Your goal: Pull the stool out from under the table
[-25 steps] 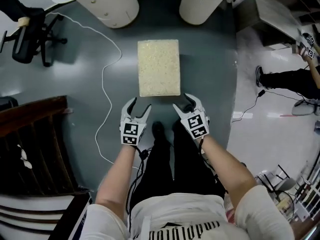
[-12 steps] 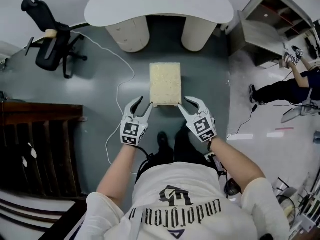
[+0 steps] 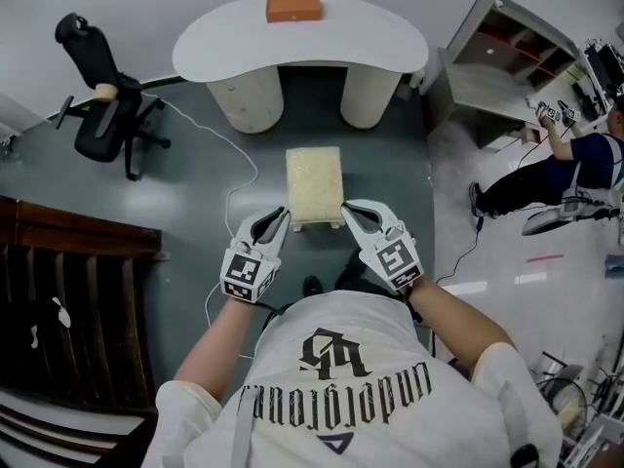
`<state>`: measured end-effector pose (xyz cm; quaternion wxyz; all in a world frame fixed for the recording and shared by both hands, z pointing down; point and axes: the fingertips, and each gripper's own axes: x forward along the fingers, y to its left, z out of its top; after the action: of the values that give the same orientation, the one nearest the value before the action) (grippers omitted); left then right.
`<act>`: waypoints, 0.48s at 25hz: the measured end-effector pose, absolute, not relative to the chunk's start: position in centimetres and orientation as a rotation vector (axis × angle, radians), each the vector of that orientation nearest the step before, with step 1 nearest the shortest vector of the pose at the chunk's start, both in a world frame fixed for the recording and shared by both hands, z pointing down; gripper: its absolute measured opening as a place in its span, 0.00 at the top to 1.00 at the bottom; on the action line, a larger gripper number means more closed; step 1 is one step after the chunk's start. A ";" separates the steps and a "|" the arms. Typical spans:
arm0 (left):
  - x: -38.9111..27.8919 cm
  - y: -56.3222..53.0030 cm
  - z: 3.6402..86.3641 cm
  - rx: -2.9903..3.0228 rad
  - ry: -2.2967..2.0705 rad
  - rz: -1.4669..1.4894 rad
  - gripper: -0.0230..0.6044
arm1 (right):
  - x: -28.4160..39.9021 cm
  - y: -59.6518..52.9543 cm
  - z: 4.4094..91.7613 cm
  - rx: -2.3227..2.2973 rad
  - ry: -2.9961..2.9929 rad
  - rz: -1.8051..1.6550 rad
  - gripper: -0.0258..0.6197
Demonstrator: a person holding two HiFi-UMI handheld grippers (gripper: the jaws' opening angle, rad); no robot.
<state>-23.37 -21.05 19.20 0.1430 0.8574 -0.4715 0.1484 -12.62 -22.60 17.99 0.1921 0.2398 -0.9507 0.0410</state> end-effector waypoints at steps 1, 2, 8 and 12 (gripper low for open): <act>-23.6 -20.7 18.2 2.483 -1.368 0.417 0.91 | -12.6 -22.1 17.2 0.681 -2.676 0.117 0.96; -23.9 -20.4 17.4 2.489 -1.379 0.404 0.95 | -12.5 -21.7 16.6 0.691 -2.683 0.123 0.96; -25.0 -18.7 13.1 2.501 -1.390 0.305 0.95 | -12.1 -20.5 13.2 0.754 -2.718 0.157 0.96; -24.8 -16.8 11.3 2.527 -1.346 0.283 0.95 | -12.1 -19.4 12.3 0.789 -2.716 0.170 0.96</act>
<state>-24.76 -16.79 11.35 0.1321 0.8706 -0.4637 0.0974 -12.12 -19.42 12.25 0.1534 0.2752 -0.9472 0.0593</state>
